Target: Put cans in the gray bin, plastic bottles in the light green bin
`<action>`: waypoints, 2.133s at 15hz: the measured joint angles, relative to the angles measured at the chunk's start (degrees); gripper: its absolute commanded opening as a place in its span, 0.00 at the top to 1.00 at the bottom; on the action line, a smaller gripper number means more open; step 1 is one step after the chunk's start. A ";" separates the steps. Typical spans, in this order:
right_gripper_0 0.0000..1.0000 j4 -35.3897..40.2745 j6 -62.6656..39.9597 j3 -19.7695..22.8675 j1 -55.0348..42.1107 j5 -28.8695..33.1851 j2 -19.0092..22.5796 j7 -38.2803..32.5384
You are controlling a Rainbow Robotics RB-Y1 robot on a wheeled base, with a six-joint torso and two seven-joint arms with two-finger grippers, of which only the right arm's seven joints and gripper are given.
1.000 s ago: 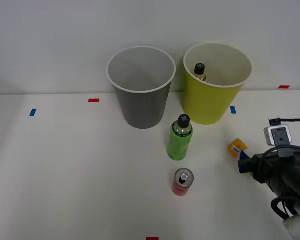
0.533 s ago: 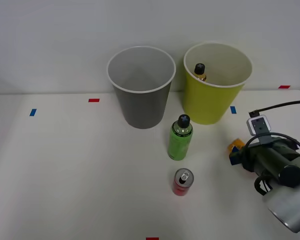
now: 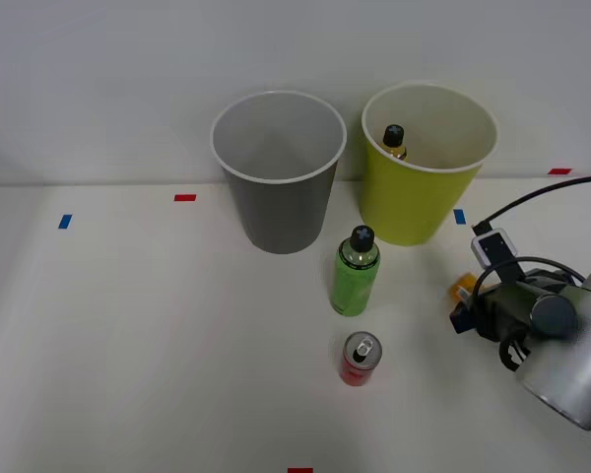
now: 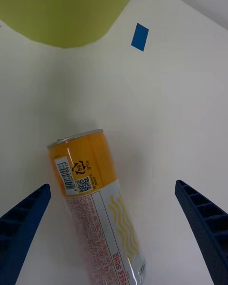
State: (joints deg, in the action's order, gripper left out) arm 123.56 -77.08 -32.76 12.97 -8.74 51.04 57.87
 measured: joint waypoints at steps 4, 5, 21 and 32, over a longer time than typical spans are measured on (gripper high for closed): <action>0.10 -3.17 -2.85 -2.34 3.97 -3.22 -0.02 -0.35; 0.10 -3.79 -3.25 -3.07 4.81 -3.36 -0.17 -0.69; 0.09 -15.71 -3.37 -6.00 14.45 -11.52 -4.04 -2.00; 0.09 -18.15 0.52 -8.39 14.98 -11.82 -2.45 -2.39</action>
State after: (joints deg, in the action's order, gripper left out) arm 105.41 -76.56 -41.15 27.95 -20.56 48.60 55.48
